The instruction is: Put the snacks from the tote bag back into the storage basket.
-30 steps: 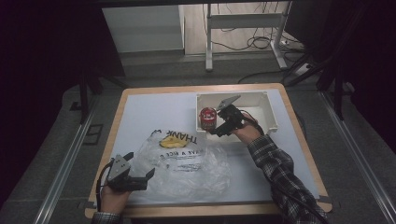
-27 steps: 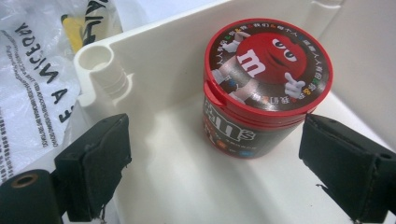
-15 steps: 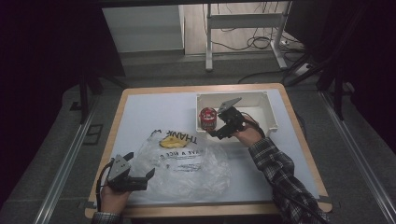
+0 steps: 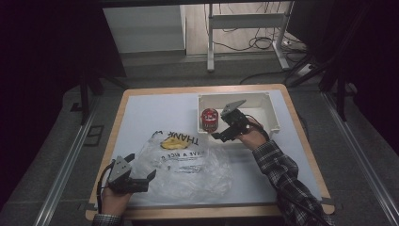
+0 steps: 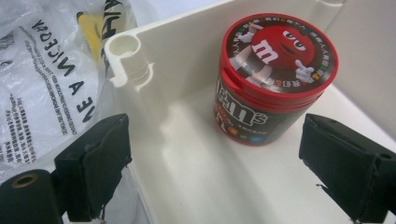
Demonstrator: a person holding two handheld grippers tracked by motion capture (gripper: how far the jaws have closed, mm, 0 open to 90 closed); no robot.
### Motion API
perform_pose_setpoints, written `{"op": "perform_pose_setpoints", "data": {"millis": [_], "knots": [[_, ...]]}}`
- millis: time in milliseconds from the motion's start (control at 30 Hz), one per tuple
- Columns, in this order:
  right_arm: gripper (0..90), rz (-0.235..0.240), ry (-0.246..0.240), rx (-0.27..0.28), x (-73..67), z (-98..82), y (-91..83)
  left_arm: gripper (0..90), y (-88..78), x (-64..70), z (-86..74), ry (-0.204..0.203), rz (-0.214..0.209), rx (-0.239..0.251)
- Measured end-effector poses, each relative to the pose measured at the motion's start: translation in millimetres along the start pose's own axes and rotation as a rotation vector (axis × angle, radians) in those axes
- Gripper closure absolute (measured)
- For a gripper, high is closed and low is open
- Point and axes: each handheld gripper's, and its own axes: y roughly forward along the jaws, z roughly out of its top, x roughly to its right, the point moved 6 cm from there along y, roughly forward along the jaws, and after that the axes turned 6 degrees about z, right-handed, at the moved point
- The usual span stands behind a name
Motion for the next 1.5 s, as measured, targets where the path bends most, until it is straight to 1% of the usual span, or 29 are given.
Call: {"op": "perform_pose_setpoints", "data": {"millis": [233, 433, 700, 833, 1167, 1500], "knots": [[9.4, -0.004, -0.004, -0.011, -3.3, -2.6, 0.7, 0.1, -0.2, 0.0, 0.1, 0.0, -0.001, 0.001], [9.4, 0.005, 0.002, -0.007, -5.5, -4.1, -1.0, 0.1, -0.4, 0.0, 0.2, 0.001, 0.0, 0.001], [9.4, 0.001, 0.005, -0.001, -8.7, -6.8, -2.5, 0.1, -0.8, -0.1, 0.4, 0.0, -0.001, 0.004], [9.4, -0.001, 0.001, 0.002, -10.8, -8.0, -4.5, 0.1, -1.0, -0.1, 0.5, 0.0, -0.002, 0.005], [8.7, -0.003, 0.0, 0.029, -16.2, -9.3, -12.5, 0.1, -1.4, 0.0, 0.7, -0.002, -0.002, 0.008], [7.5, -0.01, 0.005, 0.035, -20.1, -14.0, -18.8, 0.1, -1.7, 0.2, 0.8, -0.001, 0.0, 0.01]]}}
